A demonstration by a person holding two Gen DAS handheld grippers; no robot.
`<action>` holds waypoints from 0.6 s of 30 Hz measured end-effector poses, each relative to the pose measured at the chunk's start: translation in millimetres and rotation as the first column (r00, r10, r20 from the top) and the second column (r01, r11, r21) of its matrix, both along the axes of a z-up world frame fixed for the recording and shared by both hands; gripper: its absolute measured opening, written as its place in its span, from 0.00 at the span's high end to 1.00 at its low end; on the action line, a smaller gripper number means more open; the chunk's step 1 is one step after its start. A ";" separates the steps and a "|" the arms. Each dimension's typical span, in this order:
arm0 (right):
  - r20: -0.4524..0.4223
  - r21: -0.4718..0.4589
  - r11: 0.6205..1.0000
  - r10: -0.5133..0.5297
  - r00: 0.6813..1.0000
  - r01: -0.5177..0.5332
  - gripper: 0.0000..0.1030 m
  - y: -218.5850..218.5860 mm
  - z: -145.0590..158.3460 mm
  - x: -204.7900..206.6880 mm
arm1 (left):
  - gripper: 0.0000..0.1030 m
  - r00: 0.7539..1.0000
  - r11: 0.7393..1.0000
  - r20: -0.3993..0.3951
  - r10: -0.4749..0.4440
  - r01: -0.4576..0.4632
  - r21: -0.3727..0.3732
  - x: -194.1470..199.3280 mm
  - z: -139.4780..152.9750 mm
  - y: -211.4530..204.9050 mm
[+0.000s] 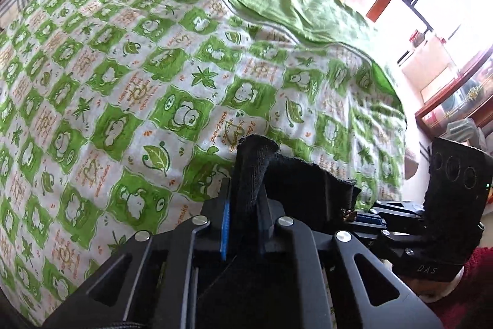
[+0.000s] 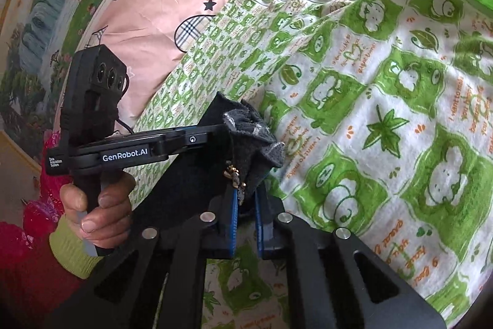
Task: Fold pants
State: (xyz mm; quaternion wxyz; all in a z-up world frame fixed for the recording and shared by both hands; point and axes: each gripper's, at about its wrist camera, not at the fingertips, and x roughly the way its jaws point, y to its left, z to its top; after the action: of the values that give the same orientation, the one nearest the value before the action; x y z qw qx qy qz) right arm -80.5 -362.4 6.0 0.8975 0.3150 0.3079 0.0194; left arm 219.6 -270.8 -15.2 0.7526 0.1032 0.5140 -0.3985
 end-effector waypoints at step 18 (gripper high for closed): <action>0.198 0.014 0.899 0.426 0.883 -0.437 0.90 110.2 57.6 28.5 | 0.90 0.960 0.945 0.133 0.245 -0.206 -0.256 -79.9 95.1 140.0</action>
State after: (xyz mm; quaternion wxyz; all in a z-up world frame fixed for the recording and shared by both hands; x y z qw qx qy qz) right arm -52.0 -252.3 63.7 0.8862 0.2614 0.2827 0.2576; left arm 139.7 -130.8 79.8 0.8396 -0.0159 0.4074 -0.3588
